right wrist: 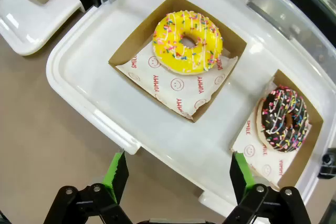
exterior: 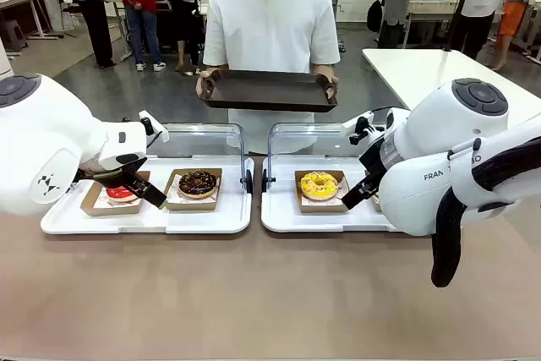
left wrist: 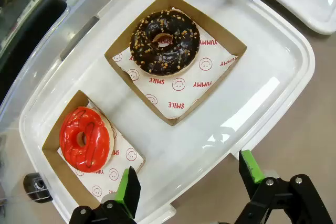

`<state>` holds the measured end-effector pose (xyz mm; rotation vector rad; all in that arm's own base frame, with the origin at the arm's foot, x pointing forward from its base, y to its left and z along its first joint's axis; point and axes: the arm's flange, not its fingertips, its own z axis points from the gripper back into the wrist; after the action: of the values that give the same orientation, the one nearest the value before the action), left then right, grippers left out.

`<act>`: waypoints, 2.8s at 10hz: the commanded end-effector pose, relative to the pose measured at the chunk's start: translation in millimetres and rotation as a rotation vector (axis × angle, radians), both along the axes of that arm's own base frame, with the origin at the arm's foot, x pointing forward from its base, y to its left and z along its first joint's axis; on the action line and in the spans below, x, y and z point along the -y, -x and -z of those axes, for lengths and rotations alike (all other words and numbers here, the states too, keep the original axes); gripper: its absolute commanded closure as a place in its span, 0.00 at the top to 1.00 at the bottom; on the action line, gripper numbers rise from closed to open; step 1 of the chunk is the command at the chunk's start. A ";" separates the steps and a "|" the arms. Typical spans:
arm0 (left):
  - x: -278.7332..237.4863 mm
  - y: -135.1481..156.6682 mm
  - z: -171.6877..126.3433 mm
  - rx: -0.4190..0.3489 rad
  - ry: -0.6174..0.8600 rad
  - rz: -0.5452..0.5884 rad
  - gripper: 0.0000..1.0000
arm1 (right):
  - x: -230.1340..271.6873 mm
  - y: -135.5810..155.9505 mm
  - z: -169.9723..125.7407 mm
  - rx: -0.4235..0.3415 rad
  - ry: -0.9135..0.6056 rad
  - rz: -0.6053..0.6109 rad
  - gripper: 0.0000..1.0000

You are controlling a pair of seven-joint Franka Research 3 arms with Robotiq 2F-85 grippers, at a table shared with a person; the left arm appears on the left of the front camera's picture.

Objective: Provide the desired donut to the person.
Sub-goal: Pick up and lift the Paper togo box containing the Donut pointed at by the person.

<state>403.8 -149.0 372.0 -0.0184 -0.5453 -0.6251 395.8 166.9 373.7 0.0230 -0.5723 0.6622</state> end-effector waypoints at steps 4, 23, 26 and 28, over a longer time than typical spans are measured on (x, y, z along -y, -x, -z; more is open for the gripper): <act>0.0 0.1 0.1 0.000 0.000 0.000 1.00 | 0.0 0.0 0.0 0.000 0.000 0.000 1.00; -6.2 31.2 -228.5 -0.155 -0.144 -0.167 1.00 | -11.3 41.9 -213.0 -0.217 0.206 0.170 1.00; -8.2 48.7 -231.4 -0.164 -0.121 -0.065 1.00 | -1.1 57.1 -212.8 -0.219 0.134 0.124 1.00; -8.2 48.7 -231.4 -0.164 -0.121 -0.065 1.00 | -1.1 57.1 -212.8 -0.219 0.134 0.124 1.00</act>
<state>359.4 -142.7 605.5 0.0708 -0.3432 -0.5695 340.9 170.5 591.5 -0.0870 -0.3005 0.5557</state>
